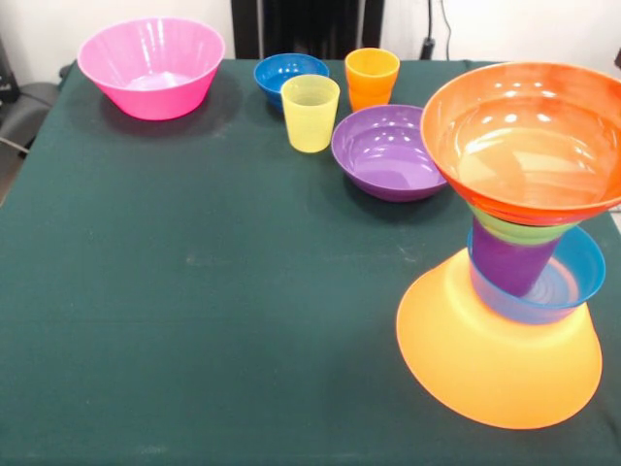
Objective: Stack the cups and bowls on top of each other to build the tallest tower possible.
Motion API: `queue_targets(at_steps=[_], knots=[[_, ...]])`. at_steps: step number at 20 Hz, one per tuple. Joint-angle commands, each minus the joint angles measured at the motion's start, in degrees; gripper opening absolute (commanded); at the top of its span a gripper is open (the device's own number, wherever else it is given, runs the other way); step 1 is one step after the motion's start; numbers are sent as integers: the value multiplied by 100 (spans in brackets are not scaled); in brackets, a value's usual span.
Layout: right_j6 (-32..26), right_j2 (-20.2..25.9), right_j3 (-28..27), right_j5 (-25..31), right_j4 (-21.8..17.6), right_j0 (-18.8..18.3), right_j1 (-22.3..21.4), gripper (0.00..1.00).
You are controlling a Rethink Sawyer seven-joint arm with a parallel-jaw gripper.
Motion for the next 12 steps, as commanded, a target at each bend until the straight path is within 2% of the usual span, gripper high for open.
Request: queue_targets(at_steps=[1,5,12], knots=[[-2285,886,908,716,12,-366,-137,100],[-2445,1084,1057,786,30,-577,-246,100],[-2852,1248,886,1112,-234,-880,-389,100]])
